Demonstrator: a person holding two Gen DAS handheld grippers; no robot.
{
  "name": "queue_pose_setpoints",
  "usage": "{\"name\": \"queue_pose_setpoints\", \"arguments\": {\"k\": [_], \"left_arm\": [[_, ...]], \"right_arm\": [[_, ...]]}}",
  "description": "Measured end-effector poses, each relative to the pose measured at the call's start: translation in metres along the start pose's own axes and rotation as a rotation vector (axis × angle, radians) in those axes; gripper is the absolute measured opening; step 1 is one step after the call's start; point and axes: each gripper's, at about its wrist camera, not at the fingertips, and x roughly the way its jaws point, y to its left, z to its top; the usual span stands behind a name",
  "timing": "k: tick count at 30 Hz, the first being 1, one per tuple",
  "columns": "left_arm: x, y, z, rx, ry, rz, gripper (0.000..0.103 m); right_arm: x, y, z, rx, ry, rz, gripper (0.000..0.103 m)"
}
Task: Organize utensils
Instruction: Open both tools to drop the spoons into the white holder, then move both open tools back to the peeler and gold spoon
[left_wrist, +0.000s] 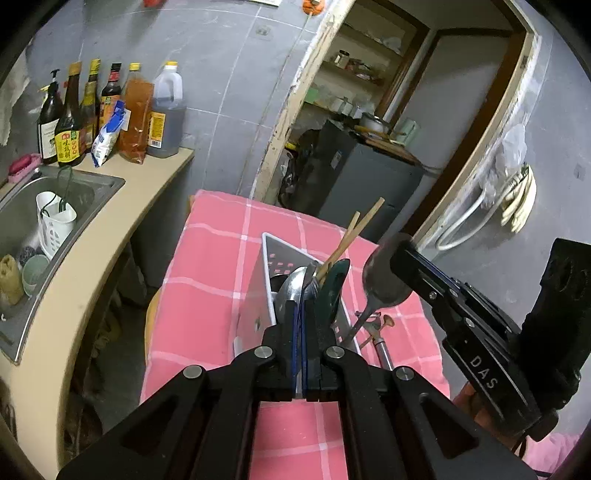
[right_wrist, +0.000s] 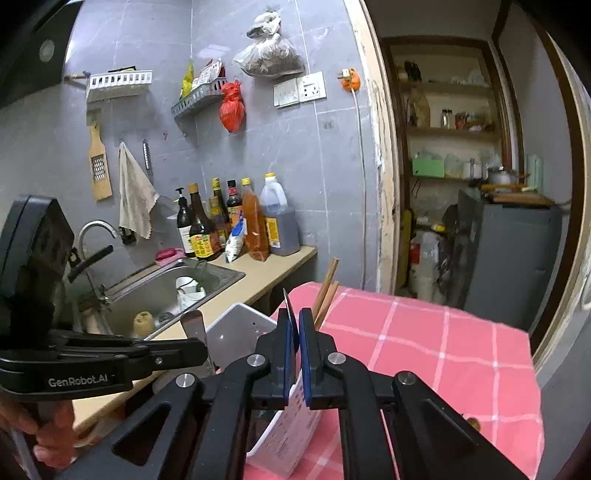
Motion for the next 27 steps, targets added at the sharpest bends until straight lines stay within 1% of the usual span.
{"name": "queue_pose_setpoints", "arguments": {"k": [2,4,5,6,7,8,9,10,12,13,14,15,16,18,19,20,21,23,25,26,27], "left_arm": [[-0.004,0.000,0.000,-0.009,-0.012,0.006,0.000],[-0.010,0.000,0.002,-0.020,-0.043,-0.002,0.001],[-0.012,-0.002,0.005,-0.021,-0.053,0.004,0.005],[-0.014,-0.003,0.006,-0.022,-0.061,0.006,0.013],[-0.018,-0.005,0.007,-0.023,-0.077,0.008,0.018],[-0.021,-0.007,0.008,-0.024,-0.093,0.009,0.028],[-0.025,-0.011,0.010,-0.022,-0.119,0.010,0.034],[-0.029,-0.014,0.011,-0.017,-0.141,0.011,0.035],[-0.032,-0.022,0.014,-0.001,-0.156,0.019,0.035],[-0.033,-0.025,0.015,0.007,-0.161,0.025,0.035],[-0.035,-0.030,0.017,0.016,-0.167,0.030,0.037],[-0.036,-0.035,0.018,0.024,-0.174,0.030,0.042],[-0.037,-0.040,0.018,0.032,-0.185,0.032,0.045],[-0.039,-0.049,0.018,0.044,-0.204,0.037,0.054],[-0.039,-0.055,0.019,0.053,-0.211,0.037,0.056],[-0.039,-0.060,0.018,0.060,-0.216,0.040,0.058],[-0.038,-0.064,0.018,0.068,-0.221,0.041,0.058],[-0.035,-0.075,0.016,0.089,-0.225,0.037,0.058],[-0.030,-0.086,0.014,0.104,-0.229,0.039,0.063],[-0.028,-0.088,0.013,0.109,-0.230,0.041,0.073],[-0.026,-0.093,0.011,0.116,-0.239,0.040,0.077]], "right_arm": [[-0.004,-0.003,0.001,0.015,-0.004,0.008,0.008],[-0.011,-0.006,0.005,0.030,-0.015,0.015,0.012],[-0.014,-0.009,0.007,0.037,-0.021,0.020,0.018],[-0.019,-0.011,0.010,0.047,-0.030,0.020,0.022],[-0.021,-0.013,0.011,0.054,-0.036,0.021,0.022],[-0.025,-0.016,0.014,0.064,-0.043,0.020,0.023],[-0.030,-0.019,0.017,0.075,-0.049,0.014,0.026],[-0.034,-0.021,0.018,0.081,-0.055,0.011,0.029],[-0.046,-0.028,0.022,0.095,-0.075,-0.003,0.041],[-0.050,-0.031,0.024,0.097,-0.079,-0.009,0.044],[-0.055,-0.035,0.025,0.102,-0.083,-0.017,0.049],[-0.061,-0.039,0.026,0.108,-0.089,-0.026,0.055],[-0.065,-0.042,0.026,0.113,-0.093,-0.033,0.059],[-0.075,-0.050,0.027,0.123,-0.105,-0.060,0.076],[-0.081,-0.054,0.026,0.128,-0.111,-0.075,0.078],[-0.086,-0.059,0.025,0.133,-0.113,-0.087,0.083],[-0.092,-0.065,0.024,0.141,-0.111,-0.106,0.092],[-0.102,-0.075,0.020,0.153,-0.117,-0.135,0.103],[-0.113,-0.086,0.015,0.162,-0.125,-0.167,0.103],[-0.118,-0.092,0.012,0.166,-0.121,-0.182,0.103],[-0.122,-0.097,0.010,0.169,-0.117,-0.198,0.103]]}}
